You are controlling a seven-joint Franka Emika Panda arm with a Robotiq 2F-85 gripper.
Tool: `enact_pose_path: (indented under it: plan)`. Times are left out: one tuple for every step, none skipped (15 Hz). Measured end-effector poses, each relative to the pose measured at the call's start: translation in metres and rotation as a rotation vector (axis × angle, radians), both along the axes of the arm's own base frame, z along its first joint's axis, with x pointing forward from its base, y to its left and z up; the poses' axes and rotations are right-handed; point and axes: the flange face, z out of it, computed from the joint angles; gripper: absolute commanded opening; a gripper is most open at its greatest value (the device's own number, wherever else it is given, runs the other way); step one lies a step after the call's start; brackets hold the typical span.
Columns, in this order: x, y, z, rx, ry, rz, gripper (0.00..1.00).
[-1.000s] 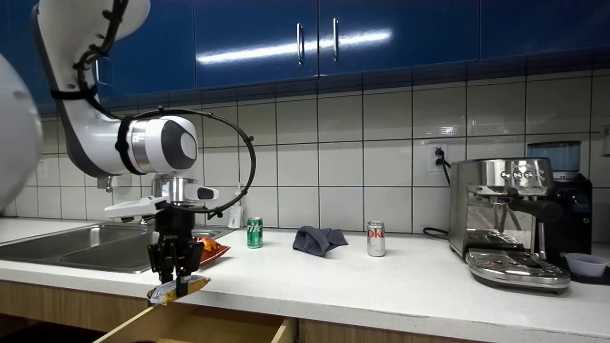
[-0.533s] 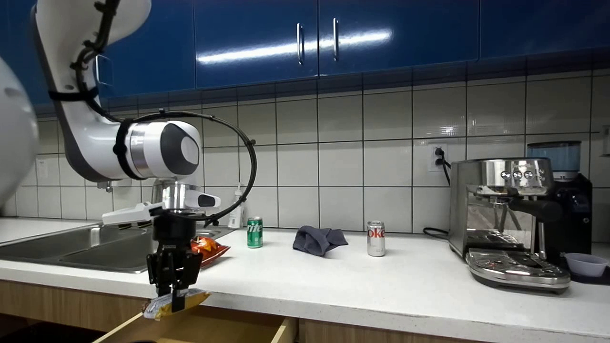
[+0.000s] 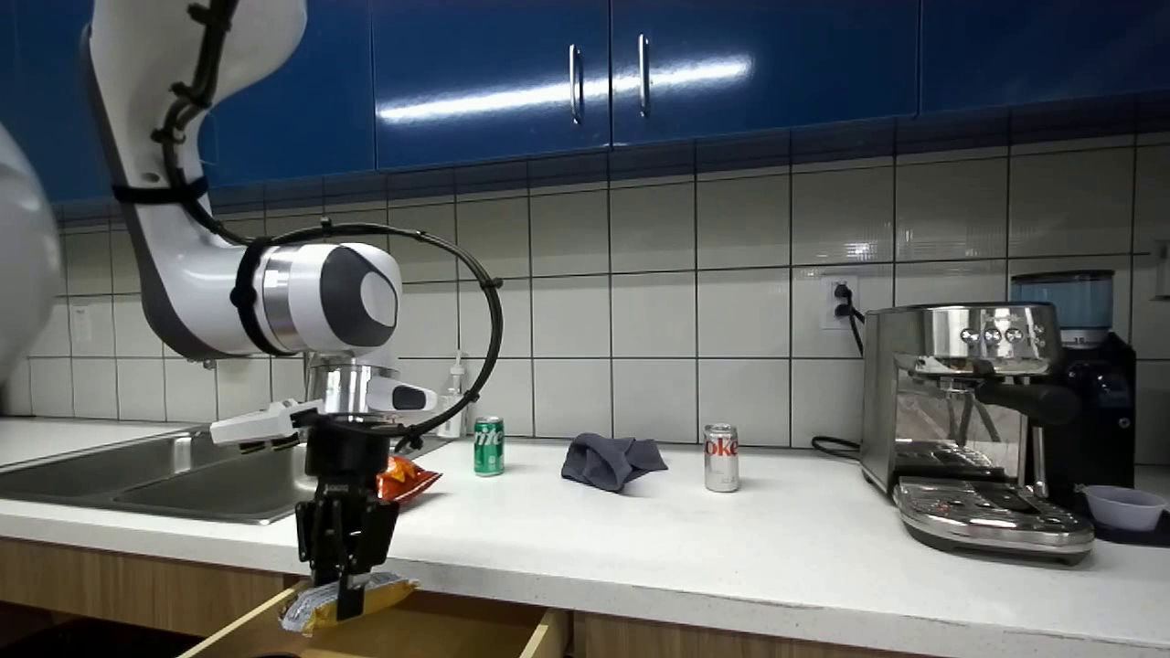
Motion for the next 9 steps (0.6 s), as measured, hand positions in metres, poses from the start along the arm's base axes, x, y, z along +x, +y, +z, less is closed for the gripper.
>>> enact_pose_path:
  plan:
    - [0.000,-0.001,-0.001,-0.001,0.003,-0.005,0.17]
    - [-0.001,-0.002,-0.003,-0.002,0.006,-0.009,0.17]
    - [-0.001,-0.003,-0.005,-0.003,0.010,-0.013,0.17]
    - [-0.002,-0.004,-0.007,-0.005,0.015,-0.018,0.17]
    - [-0.002,-0.005,-0.009,-0.007,0.019,-0.023,0.17]
    - [-0.003,-0.005,-0.011,-0.008,0.024,-0.027,0.17]
    - [-0.004,-0.006,-0.013,-0.009,0.028,-0.031,0.17]
    - [-0.004,-0.006,-0.015,-0.011,0.032,-0.035,0.17]
    - [-0.005,-0.007,-0.017,-0.012,0.036,-0.038,0.17]
